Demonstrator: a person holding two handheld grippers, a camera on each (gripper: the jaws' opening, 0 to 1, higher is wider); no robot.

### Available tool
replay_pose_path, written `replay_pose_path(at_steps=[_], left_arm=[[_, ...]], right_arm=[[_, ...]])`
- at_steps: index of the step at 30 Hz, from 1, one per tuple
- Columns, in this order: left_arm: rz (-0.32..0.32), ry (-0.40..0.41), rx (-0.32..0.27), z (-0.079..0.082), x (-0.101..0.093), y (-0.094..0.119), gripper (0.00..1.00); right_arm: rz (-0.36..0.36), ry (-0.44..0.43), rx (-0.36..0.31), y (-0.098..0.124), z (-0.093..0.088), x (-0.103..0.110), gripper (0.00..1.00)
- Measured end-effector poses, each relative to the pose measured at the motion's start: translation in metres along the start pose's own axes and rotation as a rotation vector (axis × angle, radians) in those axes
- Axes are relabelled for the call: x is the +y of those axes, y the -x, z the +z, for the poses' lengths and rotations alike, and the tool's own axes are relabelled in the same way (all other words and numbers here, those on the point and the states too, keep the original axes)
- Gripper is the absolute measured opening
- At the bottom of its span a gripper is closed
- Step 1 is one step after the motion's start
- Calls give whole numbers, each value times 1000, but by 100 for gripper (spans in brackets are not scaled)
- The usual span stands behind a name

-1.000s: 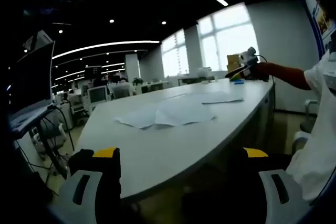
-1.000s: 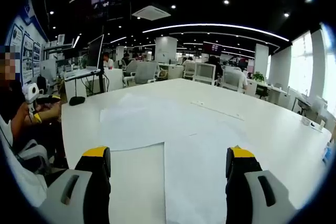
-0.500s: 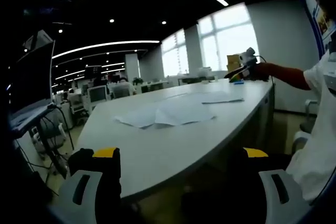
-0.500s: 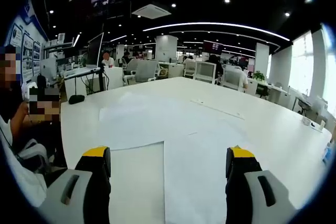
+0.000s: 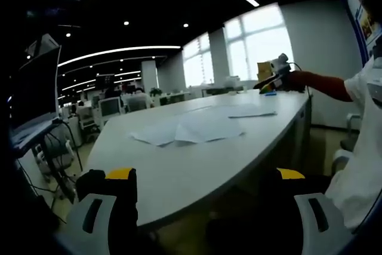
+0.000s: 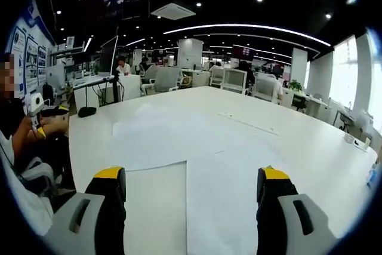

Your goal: Organize the stack of printing papers by aligning and flattening the scattered papers on the table

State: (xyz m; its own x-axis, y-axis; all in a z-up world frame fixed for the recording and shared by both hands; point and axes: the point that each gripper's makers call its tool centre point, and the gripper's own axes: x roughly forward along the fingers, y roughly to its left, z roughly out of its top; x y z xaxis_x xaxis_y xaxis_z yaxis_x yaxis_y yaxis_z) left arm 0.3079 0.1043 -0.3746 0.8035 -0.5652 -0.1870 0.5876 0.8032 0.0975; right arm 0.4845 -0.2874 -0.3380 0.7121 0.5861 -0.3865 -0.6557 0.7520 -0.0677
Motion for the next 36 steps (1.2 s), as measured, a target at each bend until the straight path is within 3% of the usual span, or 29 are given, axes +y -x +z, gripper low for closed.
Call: replay_pose_path(at_steps=[36], left_arm=[[9,7,7,-4,0,3,97]], right_arm=[[11,12,22,-12,-1,1,86]])
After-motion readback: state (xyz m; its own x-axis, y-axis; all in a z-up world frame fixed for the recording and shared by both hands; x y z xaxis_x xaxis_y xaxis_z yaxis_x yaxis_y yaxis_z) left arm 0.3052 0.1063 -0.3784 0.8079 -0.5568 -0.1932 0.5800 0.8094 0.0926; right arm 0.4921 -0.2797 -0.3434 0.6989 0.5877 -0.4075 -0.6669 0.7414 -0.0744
